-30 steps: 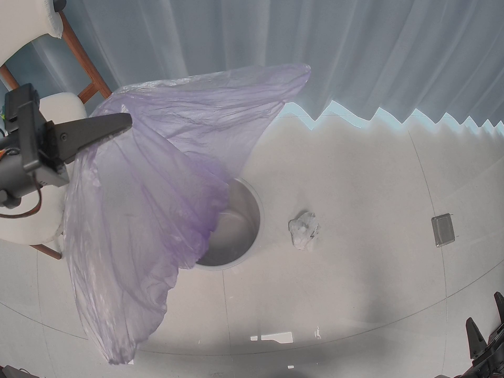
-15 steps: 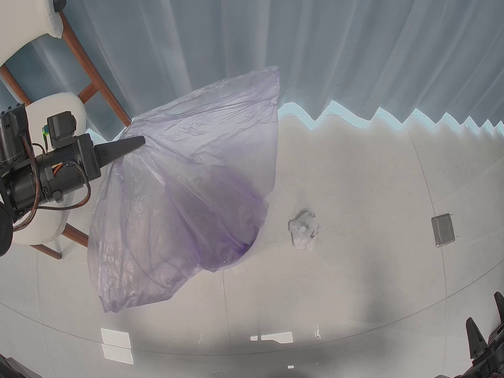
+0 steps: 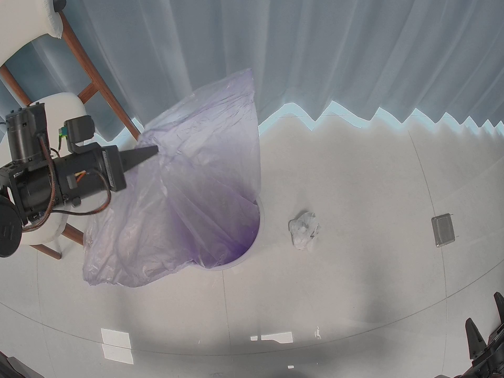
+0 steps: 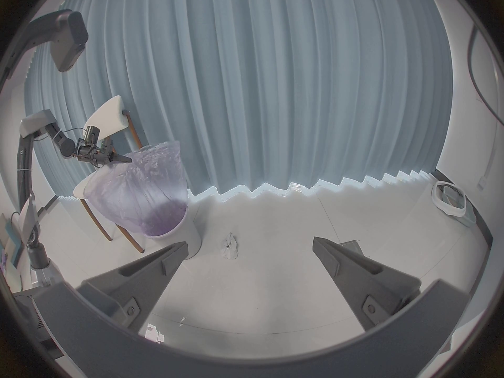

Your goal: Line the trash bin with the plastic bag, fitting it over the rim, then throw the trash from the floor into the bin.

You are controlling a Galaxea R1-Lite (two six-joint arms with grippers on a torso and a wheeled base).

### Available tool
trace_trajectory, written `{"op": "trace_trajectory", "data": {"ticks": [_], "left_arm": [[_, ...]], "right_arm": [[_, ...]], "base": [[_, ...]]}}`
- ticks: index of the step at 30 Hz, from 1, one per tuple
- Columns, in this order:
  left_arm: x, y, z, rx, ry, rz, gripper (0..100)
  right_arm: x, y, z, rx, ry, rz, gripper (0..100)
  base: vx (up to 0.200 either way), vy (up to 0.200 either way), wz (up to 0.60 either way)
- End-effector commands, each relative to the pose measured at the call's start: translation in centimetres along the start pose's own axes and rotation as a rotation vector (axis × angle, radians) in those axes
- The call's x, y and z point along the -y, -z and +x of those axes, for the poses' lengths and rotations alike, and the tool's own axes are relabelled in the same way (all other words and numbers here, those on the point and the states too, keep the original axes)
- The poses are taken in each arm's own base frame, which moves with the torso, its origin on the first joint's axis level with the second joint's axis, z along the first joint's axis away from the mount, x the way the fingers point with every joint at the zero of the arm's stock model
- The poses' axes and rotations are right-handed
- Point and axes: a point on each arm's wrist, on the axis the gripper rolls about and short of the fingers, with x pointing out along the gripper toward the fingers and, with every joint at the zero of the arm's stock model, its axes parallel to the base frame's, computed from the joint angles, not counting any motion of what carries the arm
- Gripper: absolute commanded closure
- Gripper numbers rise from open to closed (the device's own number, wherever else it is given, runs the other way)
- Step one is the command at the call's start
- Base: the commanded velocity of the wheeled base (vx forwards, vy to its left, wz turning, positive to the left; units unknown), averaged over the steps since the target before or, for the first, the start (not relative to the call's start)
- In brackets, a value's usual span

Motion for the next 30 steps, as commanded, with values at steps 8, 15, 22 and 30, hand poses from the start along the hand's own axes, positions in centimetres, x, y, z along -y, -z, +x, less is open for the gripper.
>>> {"op": "trace_trajectory", "data": {"ticks": [8, 15, 22, 30], "left_arm": [[3.3, -0.3, 1.2, -0.197, 0.052, -0.026, 100], [3.3, 0.2, 1.6, -0.215, 0.054, -0.028, 100], [5.4, 2.1, 0.9, -0.246, 0.004, -0.004, 100], [5.3, 5.9, -2.2, -0.323, -0.031, -0.015, 100]], "right_arm": [[0.0, 0.5, 0.0, -0.002, -0.003, -0.010, 0], [0.0, 0.5, 0.0, -0.002, -0.009, -0.021, 0], [-0.1, 0.5, 0.0, 0.000, -0.035, -0.042, 0], [-0.1, 0.5, 0.0, 0.002, -0.040, -0.055, 0]], "base": [[0.200, 0.000, 0.00], [0.200, 0.000, 0.00], [0.086, 0.000, 0.00], [0.000, 0.000, 0.00]]}}
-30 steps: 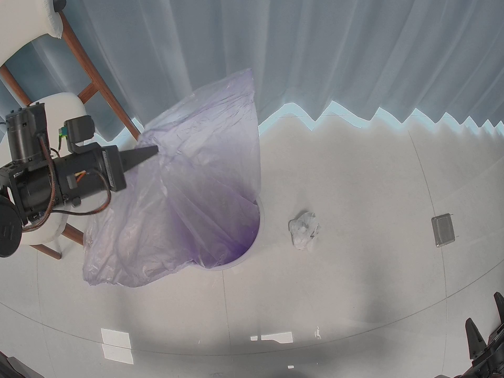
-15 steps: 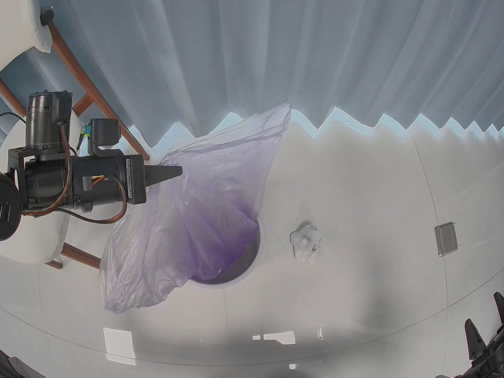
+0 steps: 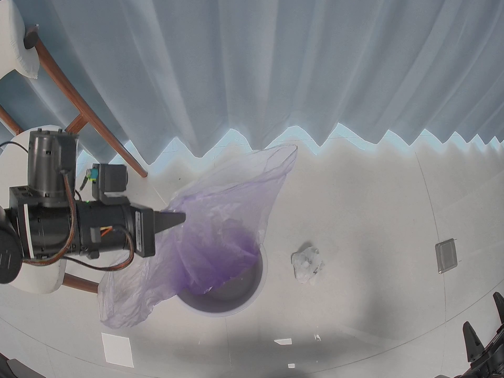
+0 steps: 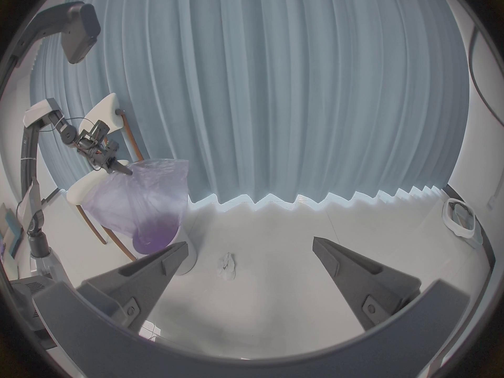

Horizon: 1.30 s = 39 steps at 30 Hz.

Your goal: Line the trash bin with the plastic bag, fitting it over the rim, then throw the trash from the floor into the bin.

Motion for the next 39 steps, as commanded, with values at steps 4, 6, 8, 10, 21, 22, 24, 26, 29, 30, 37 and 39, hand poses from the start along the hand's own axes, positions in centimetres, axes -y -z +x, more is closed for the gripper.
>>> {"op": "trace_trajectory", "data": {"ticks": [4, 6, 8, 10, 21, 22, 24, 26, 29, 30, 37, 39], "left_arm": [[0.1, 3.8, -2.7, -0.005, -0.003, 0.024, 100], [0.2, 3.7, -2.8, 0.012, 0.009, 0.042, 100], [0.8, 3.2, -2.7, 0.058, 0.071, 0.068, 100], [1.0, 3.2, -2.4, 0.067, 0.096, 0.081, 100], [1.1, 4.1, 0.7, 0.008, 0.124, 0.111, 100], [1.1, 4.1, 0.8, 0.015, 0.126, 0.114, 100], [1.0, 3.9, 1.2, 0.019, 0.127, 0.113, 100], [1.0, 3.7, 1.9, 0.016, 0.125, 0.111, 100], [1.0, 2.7, 2.9, 0.035, 0.129, 0.109, 100], [0.9, 2.7, 3.2, 0.031, 0.127, 0.107, 100], [-1.0, 4.7, 4.8, -0.043, 0.052, 0.077, 100], [-2.0, 4.5, 4.9, -0.009, -0.008, 0.071, 100]], "right_arm": [[0.0, 0.5, 0.0, 0.003, 0.000, -0.007, 0], [0.0, 0.5, 0.0, 0.003, -0.002, -0.004, 0], [0.0, 0.2, -0.1, 0.019, -0.003, 0.040, 0], [0.1, -4.1, -0.4, 0.107, -0.059, 0.041, 0], [-0.2, -11.5, 10.1, -0.287, -0.145, 0.570, 0], [-0.3, -12.4, 11.4, -0.290, -0.141, 0.595, 0], [-0.4, -14.3, 14.0, -0.278, -0.144, 0.609, 0], [-0.7, -15.1, 16.3, -0.293, -0.165, 0.598, 0], [-2.0, -14.3, 19.0, -0.375, -0.211, 0.558, 0], [-2.4, -13.2, 19.7, -0.432, -0.217, 0.542, 0], [-4.8, -8.3, 24.5, -0.521, -0.294, 0.377, 0], [-5.5, -6.6, 26.1, -0.534, -0.310, 0.333, 0]], "base": [[0.000, 0.000, 0.00], [0.000, 0.000, 0.00], [0.000, 0.000, 0.00], [0.000, 0.000, 0.00], [0.000, 0.000, 0.00], [0.000, 0.000, 0.00], [0.000, 0.000, 0.00], [0.000, 0.000, 0.00], [0.000, 0.000, 0.00], [0.000, 0.000, 0.00], [0.000, 0.000, 0.00], [0.000, 0.000, 0.00]]}}
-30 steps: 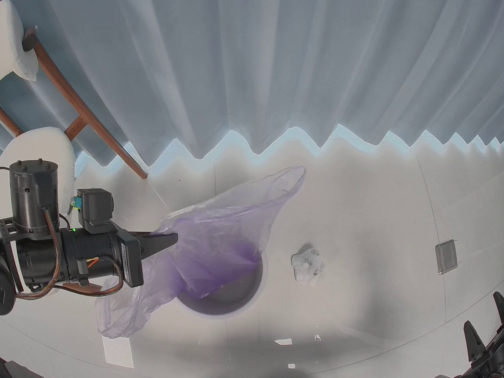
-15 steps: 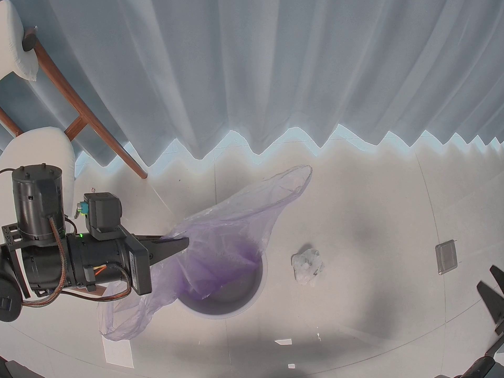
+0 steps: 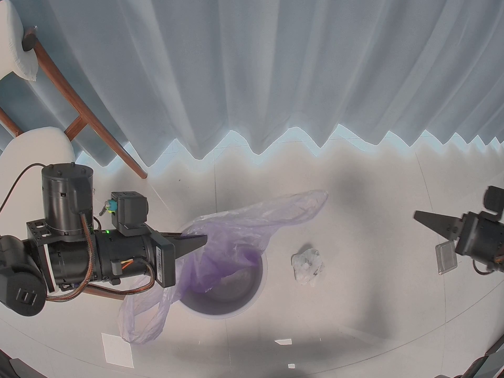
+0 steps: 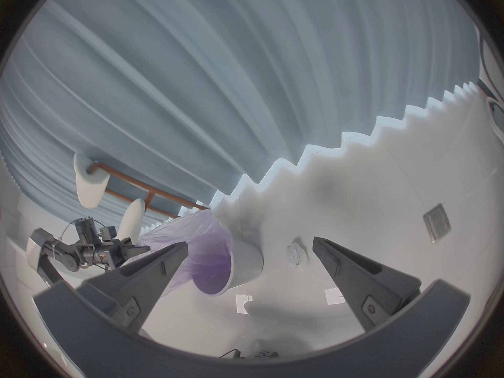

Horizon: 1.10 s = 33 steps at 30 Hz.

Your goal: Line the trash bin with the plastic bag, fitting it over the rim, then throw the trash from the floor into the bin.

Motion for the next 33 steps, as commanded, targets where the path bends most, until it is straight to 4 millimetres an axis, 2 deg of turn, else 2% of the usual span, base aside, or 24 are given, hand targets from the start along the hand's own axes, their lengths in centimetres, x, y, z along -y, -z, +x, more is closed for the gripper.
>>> {"op": "trace_trajectory", "data": {"ticks": [1, 4, 6, 10, 11, 14, 20, 22, 25, 26, 30, 33], "left_arm": [[-2.8, 1.3, 2.6, -0.024, -0.116, -0.033, 100], [-2.9, 0.8, 2.1, 0.022, -0.125, -0.028, 100], [-2.8, 0.5, 1.1, 0.043, -0.134, -0.026, 100], [-3.5, 1.5, 0.0, 0.024, -0.175, -0.046, 100], [-4.3, 2.2, -0.4, 0.013, -0.208, -0.059, 100], [-4.4, 1.9, -0.5, 0.024, -0.214, -0.065, 100], [-4.0, 1.4, -1.0, 0.051, -0.207, -0.063, 100], [-3.8, 1.4, -1.0, 0.054, -0.199, -0.077, 100], [-3.2, 1.2, -1.1, 0.064, -0.181, -0.098, 100], [-3.2, 1.2, -1.1, 0.064, -0.181, -0.098, 100], [-3.1, 1.2, -1.2, 0.072, -0.181, -0.098, 100], [-3.1, 1.2, -1.4, 0.075, -0.180, -0.116, 100]], "right_arm": [[0.5, 3.5, 11.3, -0.210, -0.035, -0.127, 0], [0.8, 5.5, 13.2, -0.216, -0.068, -0.204, 0], [0.6, 6.3, 14.4, -0.190, -0.098, -0.243, 0], [0.7, 7.2, 15.9, -0.171, -0.111, -0.262, 0], [1.1, 8.1, 16.9, -0.181, -0.099, -0.275, 0], [1.7, 9.4, 18.2, -0.192, -0.062, -0.290, 0], [2.4, 10.8, 21.0, -0.116, -0.037, -0.301, 0], [2.2, 11.1, 21.6, -0.093, -0.049, -0.309, 0], [0.6, 11.1, 23.5, -0.011, -0.101, -0.325, 0], [0.6, 11.1, 23.5, -0.011, -0.101, -0.325, 100], [-2.6, 9.3, 26.3, 0.139, -0.135, -0.314, 100], [-3.9, 9.1, 27.2, 0.178, -0.155, -0.311, 100]], "base": [[0.000, 0.000, 0.00], [0.000, 0.000, 0.00], [0.000, 0.000, 0.00], [0.000, 0.000, 0.00], [0.000, 0.000, 0.00], [0.000, 0.000, 0.00], [0.000, 0.000, 0.00], [0.000, 0.000, 0.00], [0.000, 0.000, 0.00], [0.000, 0.000, 0.00], [0.000, 0.000, 0.00], [0.000, 0.000, 0.00]]}}
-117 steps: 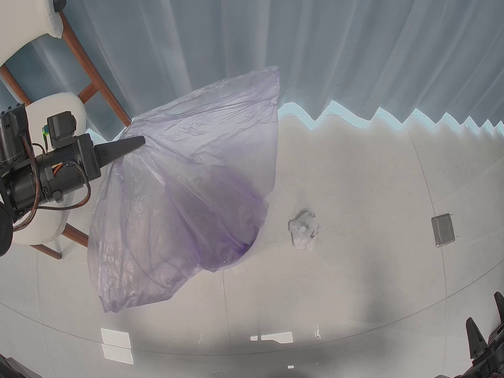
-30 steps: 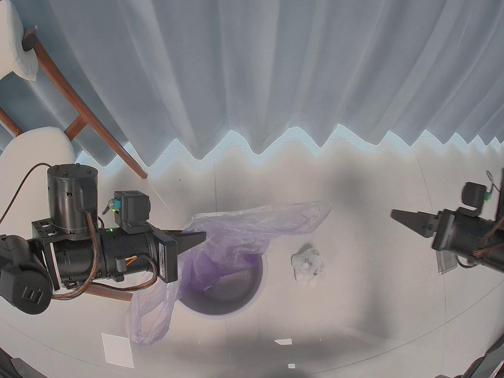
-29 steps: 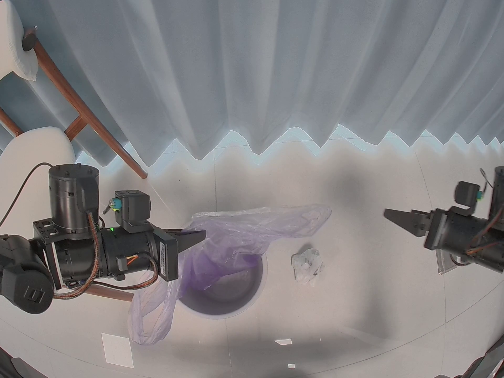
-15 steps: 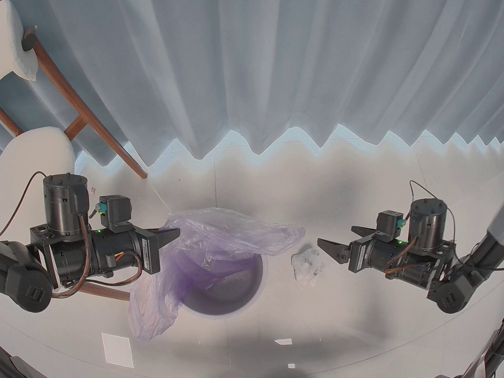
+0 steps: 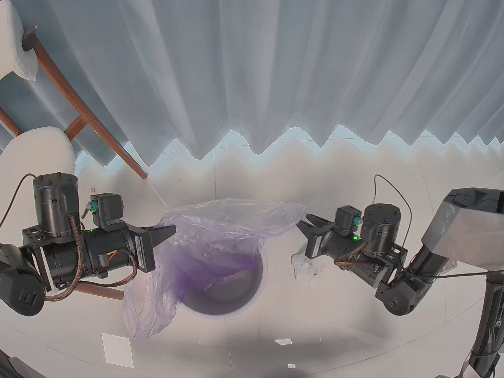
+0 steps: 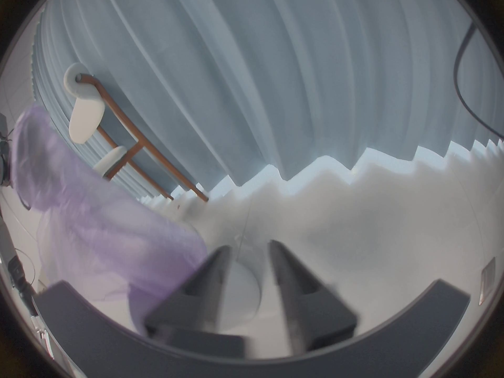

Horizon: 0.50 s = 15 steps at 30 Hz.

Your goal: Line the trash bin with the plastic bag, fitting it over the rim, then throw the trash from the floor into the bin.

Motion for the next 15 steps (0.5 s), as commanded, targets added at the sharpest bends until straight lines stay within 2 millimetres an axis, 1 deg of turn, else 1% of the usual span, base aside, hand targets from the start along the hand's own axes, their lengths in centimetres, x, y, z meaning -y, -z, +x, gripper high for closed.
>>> {"op": "trace_trajectory", "data": {"ticks": [1, 3, 5, 6, 11, 13, 14, 15], "left_arm": [[0.3, -0.2, -0.5, 0.017, 0.009, -0.018, 100], [0.4, -0.2, -0.7, 0.021, 0.008, -0.023, 100], [0.3, -0.2, -0.7, 0.019, 0.008, -0.024, 100], [0.3, -0.2, -0.7, 0.019, 0.008, -0.024, 100], [0.3, -0.2, -0.6, 0.018, 0.004, -0.025, 100], [0.3, -0.2, -0.5, 0.016, 0.004, -0.025, 100], [0.3, -0.2, -0.5, 0.018, 0.004, -0.025, 100], [0.2, -0.2, -0.5, 0.018, 0.003, -0.024, 100]], "right_arm": [[-2.4, 0.0, 3.1, 0.075, -0.027, 0.001, 100], [-3.0, -0.1, 3.7, 0.090, -0.039, 0.001, 100], [-4.3, 0.2, 3.8, 0.089, -0.070, 0.000, 100], [-4.7, 0.5, 3.8, 0.080, -0.080, -0.002, 100], [-8.2, 2.9, 3.7, 0.024, -0.164, 0.017, 100], [-9.3, 3.9, 3.7, 0.000, -0.188, 0.015, 100], [-9.5, 4.1, 3.7, -0.001, -0.193, 0.014, 100], [-10.4, 4.6, 3.9, -0.002, -0.211, 0.011, 100]], "base": [[0.000, 0.000, 0.00], [0.000, 0.000, 0.00], [0.000, 0.000, 0.00], [0.000, 0.000, 0.00], [0.000, 0.000, 0.00], [0.000, 0.000, 0.00], [0.000, 0.000, 0.00], [0.000, 0.000, 0.00]]}}
